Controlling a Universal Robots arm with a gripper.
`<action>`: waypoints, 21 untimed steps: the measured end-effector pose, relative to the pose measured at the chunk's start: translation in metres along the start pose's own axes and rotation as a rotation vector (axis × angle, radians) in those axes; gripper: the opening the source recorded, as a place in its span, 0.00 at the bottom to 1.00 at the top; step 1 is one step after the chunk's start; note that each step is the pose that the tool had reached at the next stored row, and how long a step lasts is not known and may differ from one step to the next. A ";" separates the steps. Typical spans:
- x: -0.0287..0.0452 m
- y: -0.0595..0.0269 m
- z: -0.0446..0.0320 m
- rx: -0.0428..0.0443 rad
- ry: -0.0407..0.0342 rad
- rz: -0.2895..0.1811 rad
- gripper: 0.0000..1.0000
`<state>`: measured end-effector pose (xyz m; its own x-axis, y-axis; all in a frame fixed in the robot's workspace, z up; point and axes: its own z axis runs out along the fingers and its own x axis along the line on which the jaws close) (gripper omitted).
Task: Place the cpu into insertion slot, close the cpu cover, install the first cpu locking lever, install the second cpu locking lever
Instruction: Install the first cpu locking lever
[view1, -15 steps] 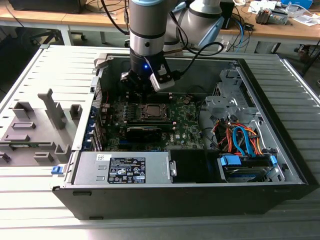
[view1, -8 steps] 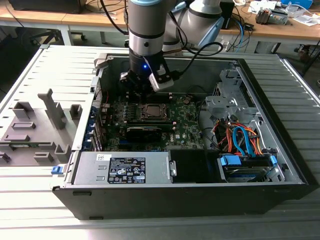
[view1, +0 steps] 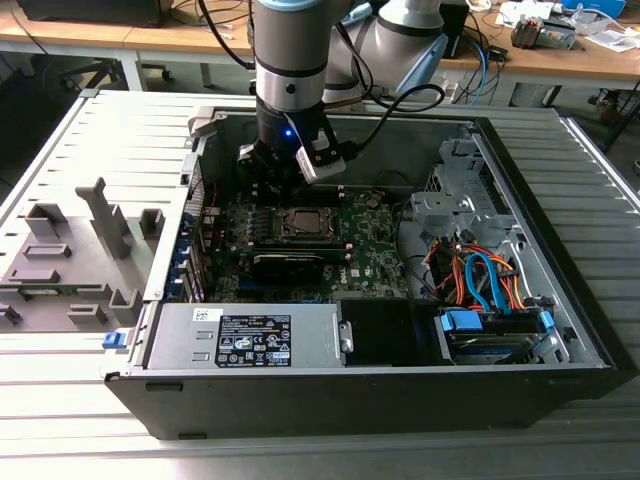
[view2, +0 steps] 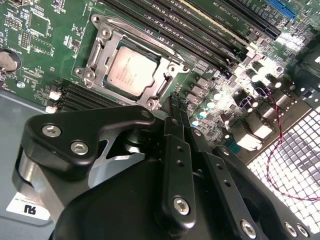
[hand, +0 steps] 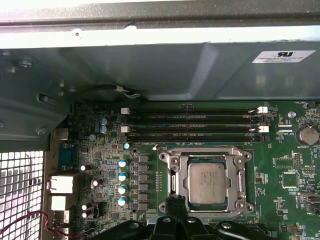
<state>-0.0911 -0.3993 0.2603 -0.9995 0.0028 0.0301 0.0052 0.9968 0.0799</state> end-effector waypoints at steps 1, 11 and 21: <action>0.0003 0.0000 0.0000 0.0000 0.0001 0.000 0.11; 0.0028 0.0000 0.0001 0.0000 0.0000 0.000 0.11; 0.0046 0.0000 0.0001 0.0000 0.0001 0.000 0.11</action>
<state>-0.0957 -0.3993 0.2603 -0.9995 0.0027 0.0301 0.0051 0.9968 0.0799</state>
